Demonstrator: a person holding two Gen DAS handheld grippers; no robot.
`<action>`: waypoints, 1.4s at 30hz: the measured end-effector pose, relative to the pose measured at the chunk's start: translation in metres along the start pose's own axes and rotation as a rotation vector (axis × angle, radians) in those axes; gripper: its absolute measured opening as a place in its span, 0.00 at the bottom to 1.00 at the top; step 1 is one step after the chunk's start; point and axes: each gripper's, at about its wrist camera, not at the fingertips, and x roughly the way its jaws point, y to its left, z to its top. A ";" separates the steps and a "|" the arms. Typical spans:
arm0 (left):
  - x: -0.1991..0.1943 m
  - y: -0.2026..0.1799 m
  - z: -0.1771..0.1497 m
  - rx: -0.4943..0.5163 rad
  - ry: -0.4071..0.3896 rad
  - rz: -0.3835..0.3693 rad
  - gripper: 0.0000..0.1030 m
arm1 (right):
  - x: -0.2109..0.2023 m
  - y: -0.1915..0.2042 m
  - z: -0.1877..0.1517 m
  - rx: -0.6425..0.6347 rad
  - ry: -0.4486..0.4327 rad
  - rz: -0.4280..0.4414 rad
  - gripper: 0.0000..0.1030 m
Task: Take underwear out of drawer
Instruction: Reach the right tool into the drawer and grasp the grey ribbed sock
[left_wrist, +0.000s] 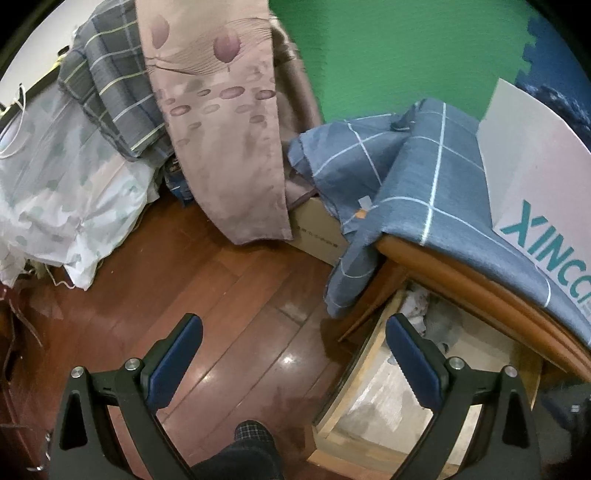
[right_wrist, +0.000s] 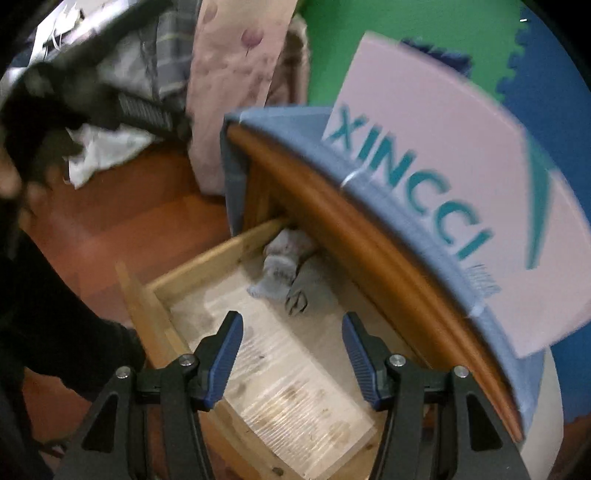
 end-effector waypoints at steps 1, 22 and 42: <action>0.001 0.002 0.000 -0.005 0.008 0.004 0.96 | 0.013 0.002 -0.001 -0.014 0.016 -0.002 0.55; 0.012 0.009 -0.007 -0.023 0.082 0.019 0.96 | 0.163 0.008 -0.008 -0.163 0.112 -0.077 0.54; 0.023 0.007 -0.008 -0.026 0.146 -0.020 0.96 | 0.220 0.010 0.004 -0.254 0.021 -0.133 0.56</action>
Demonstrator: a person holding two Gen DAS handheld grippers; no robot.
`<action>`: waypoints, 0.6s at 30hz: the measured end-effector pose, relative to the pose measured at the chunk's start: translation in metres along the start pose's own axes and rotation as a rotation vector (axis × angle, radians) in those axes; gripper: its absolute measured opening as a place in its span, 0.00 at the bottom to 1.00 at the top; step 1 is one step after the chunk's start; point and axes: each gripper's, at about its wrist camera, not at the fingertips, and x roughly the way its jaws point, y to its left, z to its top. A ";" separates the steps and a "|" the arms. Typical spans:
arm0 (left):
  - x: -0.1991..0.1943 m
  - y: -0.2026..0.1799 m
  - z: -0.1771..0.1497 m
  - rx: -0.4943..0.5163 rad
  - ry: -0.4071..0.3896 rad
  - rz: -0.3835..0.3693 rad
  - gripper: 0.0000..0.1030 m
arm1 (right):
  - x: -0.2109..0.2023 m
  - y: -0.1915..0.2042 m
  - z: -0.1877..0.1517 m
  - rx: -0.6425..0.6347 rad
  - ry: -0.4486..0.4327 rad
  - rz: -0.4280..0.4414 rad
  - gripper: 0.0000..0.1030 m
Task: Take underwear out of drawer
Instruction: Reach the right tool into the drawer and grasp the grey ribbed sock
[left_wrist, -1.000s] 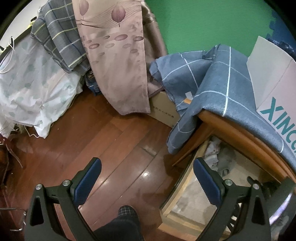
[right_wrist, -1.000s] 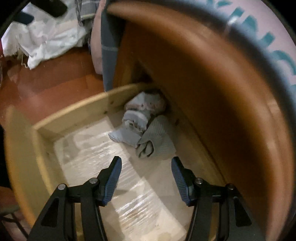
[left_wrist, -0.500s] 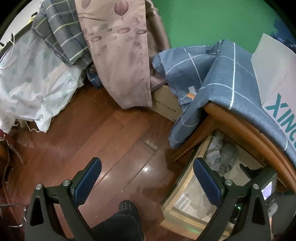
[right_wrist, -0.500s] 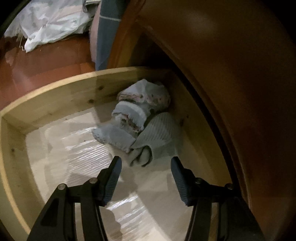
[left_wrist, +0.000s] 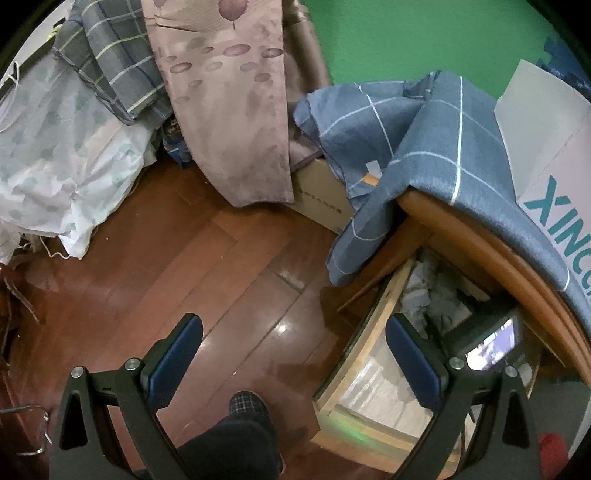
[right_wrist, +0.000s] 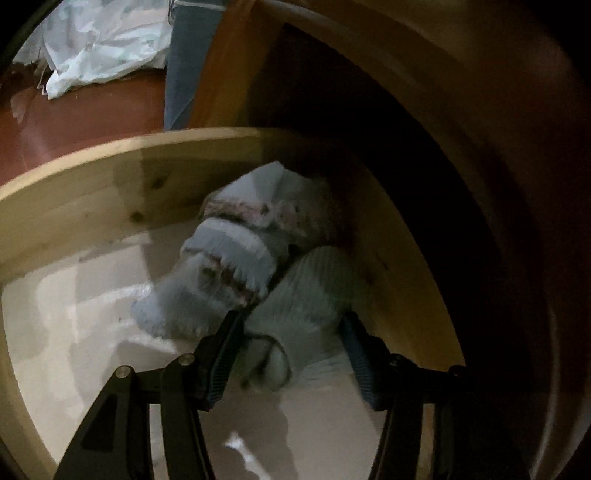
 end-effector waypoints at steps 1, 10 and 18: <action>0.001 -0.001 0.000 0.003 0.002 0.001 0.96 | 0.002 0.000 0.001 -0.006 -0.008 -0.008 0.57; 0.010 -0.012 -0.005 0.037 0.020 0.026 0.96 | 0.003 -0.005 -0.008 -0.027 -0.045 -0.048 0.30; 0.015 -0.027 -0.010 0.101 0.008 0.037 0.96 | -0.006 -0.020 -0.031 -0.016 0.026 0.007 0.25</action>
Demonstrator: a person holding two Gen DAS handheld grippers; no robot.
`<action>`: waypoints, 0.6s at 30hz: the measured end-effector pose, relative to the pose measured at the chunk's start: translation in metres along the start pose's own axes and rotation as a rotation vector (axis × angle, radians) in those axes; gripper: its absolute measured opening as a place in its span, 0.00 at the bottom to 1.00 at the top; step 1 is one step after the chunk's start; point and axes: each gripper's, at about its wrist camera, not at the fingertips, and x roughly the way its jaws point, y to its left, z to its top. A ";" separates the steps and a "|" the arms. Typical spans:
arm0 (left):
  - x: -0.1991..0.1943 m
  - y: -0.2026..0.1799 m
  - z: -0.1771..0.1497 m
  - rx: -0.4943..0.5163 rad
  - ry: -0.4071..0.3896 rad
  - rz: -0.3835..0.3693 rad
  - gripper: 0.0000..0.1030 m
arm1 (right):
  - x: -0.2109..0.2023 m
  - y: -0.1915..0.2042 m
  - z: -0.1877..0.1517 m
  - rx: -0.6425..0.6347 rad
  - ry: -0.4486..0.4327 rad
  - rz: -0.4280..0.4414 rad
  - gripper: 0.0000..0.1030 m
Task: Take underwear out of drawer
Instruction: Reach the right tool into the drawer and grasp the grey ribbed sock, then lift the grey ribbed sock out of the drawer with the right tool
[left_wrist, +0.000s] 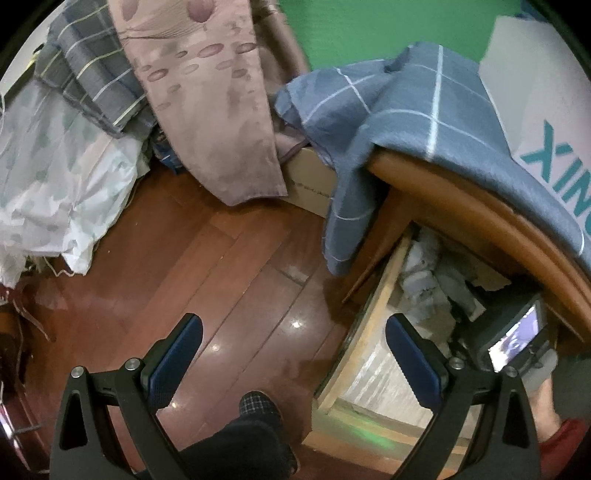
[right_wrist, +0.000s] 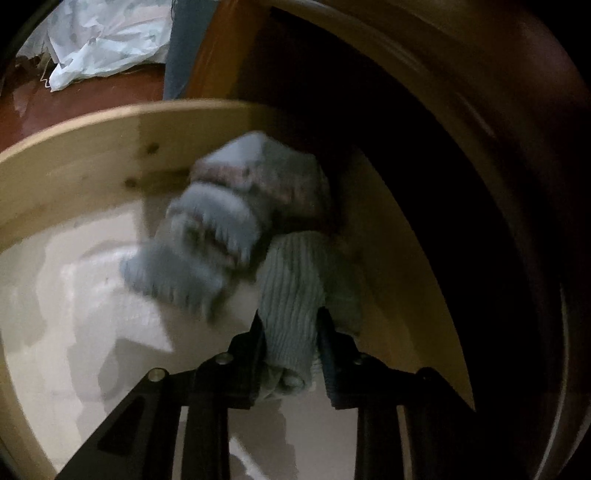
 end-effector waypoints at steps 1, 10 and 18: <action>0.000 -0.002 0.000 0.009 -0.003 -0.002 0.96 | -0.002 -0.002 -0.006 -0.004 0.014 0.008 0.25; 0.006 -0.037 -0.008 0.110 -0.025 -0.055 0.96 | -0.030 -0.016 -0.057 0.006 0.140 0.098 0.24; 0.017 -0.052 -0.013 0.159 0.016 -0.056 0.96 | -0.032 -0.046 -0.089 0.118 0.201 0.179 0.29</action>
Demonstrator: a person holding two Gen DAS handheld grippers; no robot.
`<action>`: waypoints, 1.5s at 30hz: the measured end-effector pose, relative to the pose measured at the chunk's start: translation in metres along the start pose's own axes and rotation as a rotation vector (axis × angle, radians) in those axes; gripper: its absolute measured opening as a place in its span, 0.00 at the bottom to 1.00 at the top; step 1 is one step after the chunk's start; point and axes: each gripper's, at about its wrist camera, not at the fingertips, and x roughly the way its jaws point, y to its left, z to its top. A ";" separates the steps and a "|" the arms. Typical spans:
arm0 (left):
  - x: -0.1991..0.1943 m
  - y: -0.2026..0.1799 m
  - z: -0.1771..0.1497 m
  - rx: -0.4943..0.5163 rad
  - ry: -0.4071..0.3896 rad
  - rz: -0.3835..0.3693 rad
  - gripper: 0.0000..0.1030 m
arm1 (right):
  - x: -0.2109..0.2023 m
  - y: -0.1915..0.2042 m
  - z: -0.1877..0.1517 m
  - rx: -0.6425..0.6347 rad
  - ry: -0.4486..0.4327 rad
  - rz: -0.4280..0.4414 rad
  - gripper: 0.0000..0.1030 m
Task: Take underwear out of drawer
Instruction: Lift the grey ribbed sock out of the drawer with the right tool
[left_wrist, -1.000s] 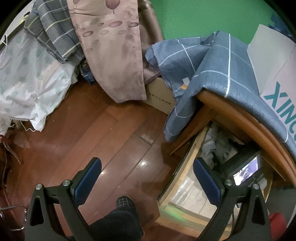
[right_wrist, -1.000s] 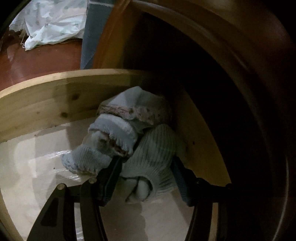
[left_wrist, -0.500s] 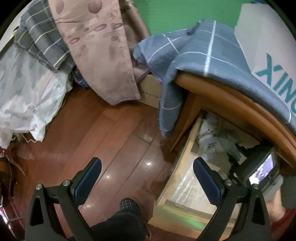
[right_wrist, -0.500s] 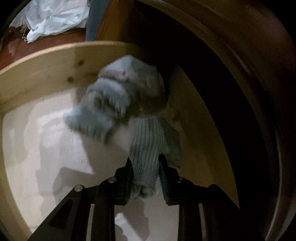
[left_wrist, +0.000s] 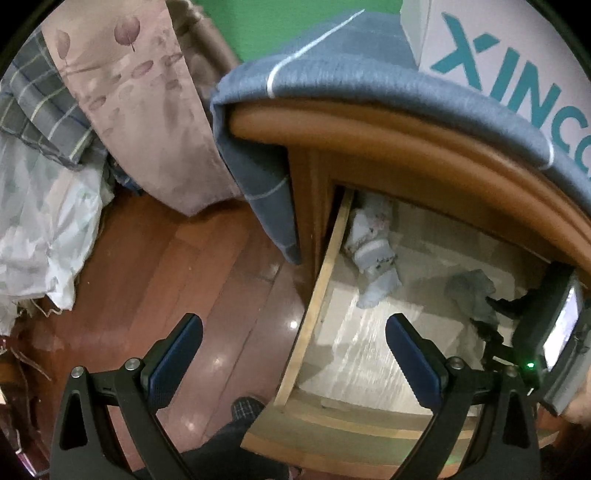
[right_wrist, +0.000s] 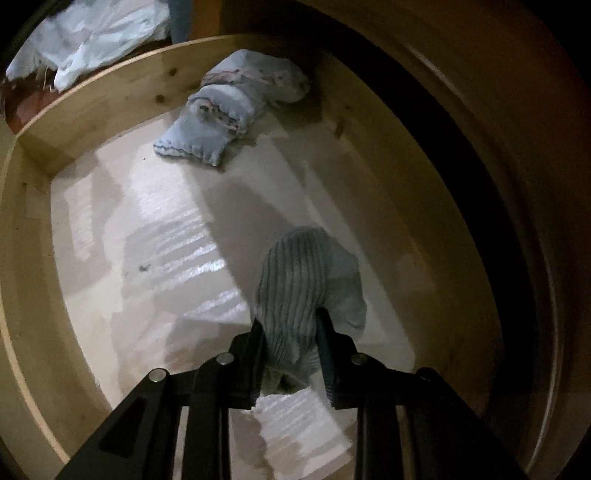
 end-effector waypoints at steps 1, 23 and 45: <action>0.001 0.001 0.000 -0.008 0.002 -0.004 0.96 | 0.001 -0.004 -0.001 0.004 -0.002 0.003 0.32; -0.004 -0.003 0.001 -0.005 -0.014 -0.019 0.96 | 0.012 0.015 0.018 0.019 -0.027 -0.042 0.53; 0.042 -0.048 -0.010 0.033 0.106 -0.205 0.95 | -0.050 0.011 -0.029 0.185 -0.009 0.069 0.33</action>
